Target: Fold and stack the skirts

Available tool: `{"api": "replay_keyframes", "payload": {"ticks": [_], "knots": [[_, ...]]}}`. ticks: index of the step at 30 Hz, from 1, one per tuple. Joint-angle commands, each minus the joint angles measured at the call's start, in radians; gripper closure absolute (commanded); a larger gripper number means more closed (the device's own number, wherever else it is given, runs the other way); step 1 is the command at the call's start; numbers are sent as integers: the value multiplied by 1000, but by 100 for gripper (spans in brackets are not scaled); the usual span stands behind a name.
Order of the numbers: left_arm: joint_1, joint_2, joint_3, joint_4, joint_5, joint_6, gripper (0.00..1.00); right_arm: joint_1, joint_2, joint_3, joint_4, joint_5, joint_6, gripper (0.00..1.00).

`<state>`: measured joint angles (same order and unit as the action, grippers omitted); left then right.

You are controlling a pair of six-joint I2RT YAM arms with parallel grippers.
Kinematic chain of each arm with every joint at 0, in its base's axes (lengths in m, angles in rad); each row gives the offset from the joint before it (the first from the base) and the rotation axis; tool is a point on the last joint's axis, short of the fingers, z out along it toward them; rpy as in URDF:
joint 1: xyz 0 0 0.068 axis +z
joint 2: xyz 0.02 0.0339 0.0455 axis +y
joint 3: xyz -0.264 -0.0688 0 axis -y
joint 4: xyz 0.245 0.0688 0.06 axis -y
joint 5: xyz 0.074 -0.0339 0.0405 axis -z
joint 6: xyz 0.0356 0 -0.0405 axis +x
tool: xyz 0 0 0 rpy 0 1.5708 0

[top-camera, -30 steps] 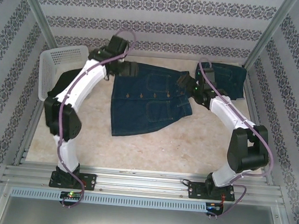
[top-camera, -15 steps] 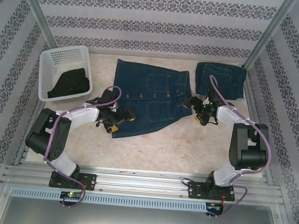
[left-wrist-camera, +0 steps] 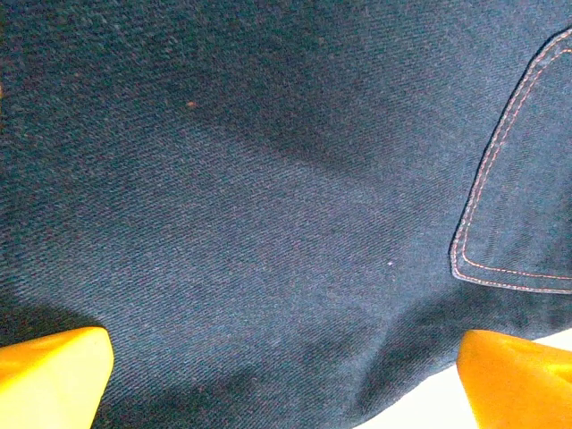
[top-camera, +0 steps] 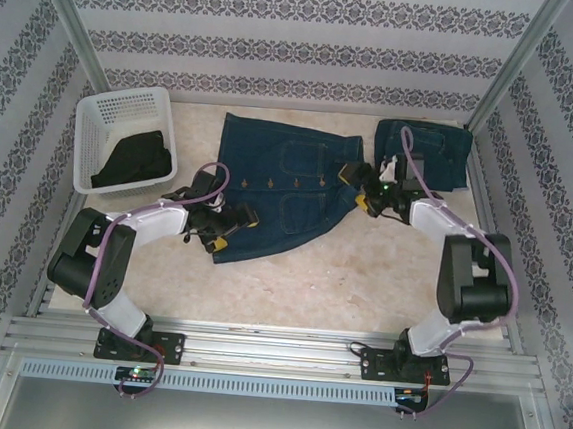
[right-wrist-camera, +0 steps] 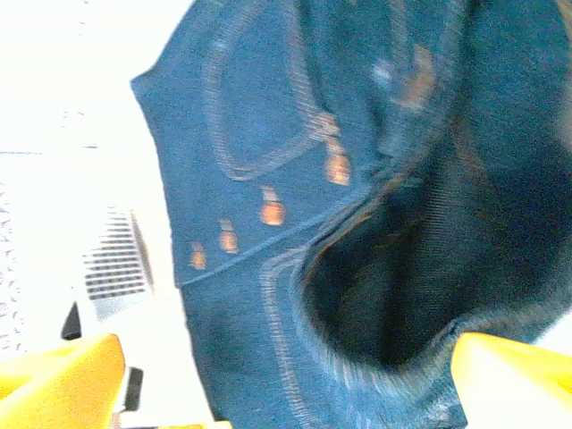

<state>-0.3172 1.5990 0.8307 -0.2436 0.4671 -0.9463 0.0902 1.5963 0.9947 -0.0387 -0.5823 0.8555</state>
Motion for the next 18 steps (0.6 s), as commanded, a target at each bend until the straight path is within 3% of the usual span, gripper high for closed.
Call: {"api": "replay_keyframes", "payload": {"ticks": [1, 4, 7, 11, 14, 18], "knots": [[38, -5, -24, -78, -47, 61, 0, 22, -194, 40, -162, 129, -73, 5], [47, -14, -1, -131, -63, 108, 0, 33, -282, -26, -306, 307, -43, 5], [52, -5, 15, -175, -71, 148, 0, 24, -278, -44, -403, 386, -68, 5], [54, -11, 29, -216, -41, 174, 0, 38, -189, 12, -409, 273, -108, 9], [53, -54, 70, -243, 23, 181, 0, 95, -84, 118, -429, 217, -159, 30], [38, -113, 167, -282, 42, 192, 0, 151, 40, 180, -435, 326, -164, 64]]}}
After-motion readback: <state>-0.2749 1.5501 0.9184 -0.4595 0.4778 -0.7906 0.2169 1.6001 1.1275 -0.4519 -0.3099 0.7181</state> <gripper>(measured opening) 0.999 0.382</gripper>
